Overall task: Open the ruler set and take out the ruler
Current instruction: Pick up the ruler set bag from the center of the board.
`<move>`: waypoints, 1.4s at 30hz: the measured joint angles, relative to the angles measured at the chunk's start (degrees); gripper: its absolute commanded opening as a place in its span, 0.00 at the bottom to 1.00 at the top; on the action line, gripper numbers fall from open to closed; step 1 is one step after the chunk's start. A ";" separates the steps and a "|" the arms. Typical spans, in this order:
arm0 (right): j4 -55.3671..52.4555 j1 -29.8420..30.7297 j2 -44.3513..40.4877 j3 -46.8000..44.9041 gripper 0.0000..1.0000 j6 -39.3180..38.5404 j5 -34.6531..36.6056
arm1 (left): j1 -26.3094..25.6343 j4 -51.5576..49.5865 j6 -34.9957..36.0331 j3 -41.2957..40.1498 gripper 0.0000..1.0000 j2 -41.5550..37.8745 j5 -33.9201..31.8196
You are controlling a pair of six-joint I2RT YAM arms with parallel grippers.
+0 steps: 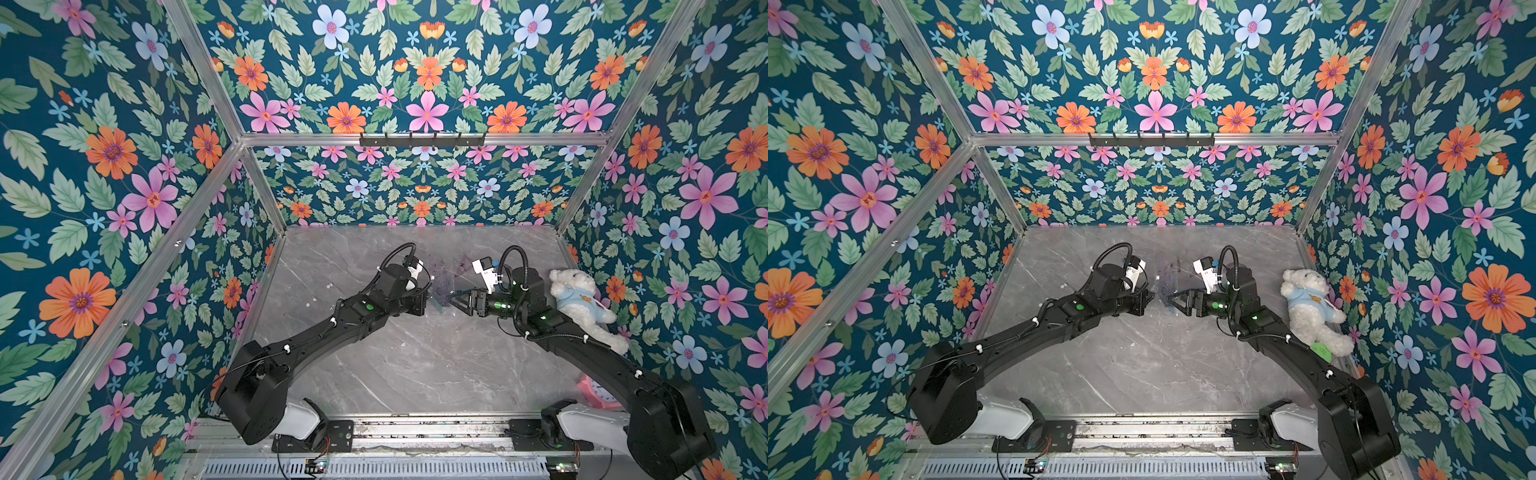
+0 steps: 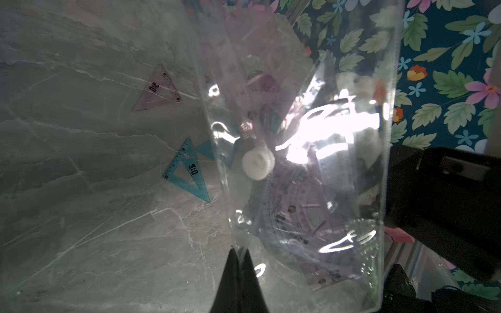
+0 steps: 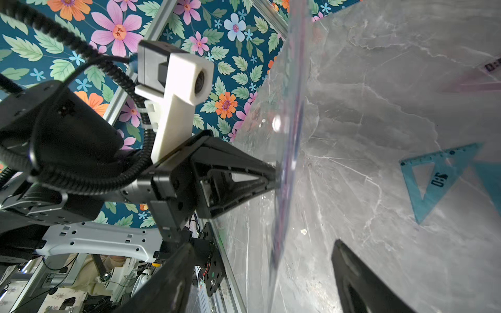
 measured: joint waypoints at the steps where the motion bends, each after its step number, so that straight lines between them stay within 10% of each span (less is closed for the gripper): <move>1: 0.48 0.02 0.83 0.72 0.79 0.00 -0.09 | -0.39 0.13 0.00 0.13 0.00 0.24 0.09; 42: 0.24 -0.07 4.74 3.28 0.13 -4.74 4.76 | -4.50 -0.94 0.04 4.07 0.00 2.80 -3.08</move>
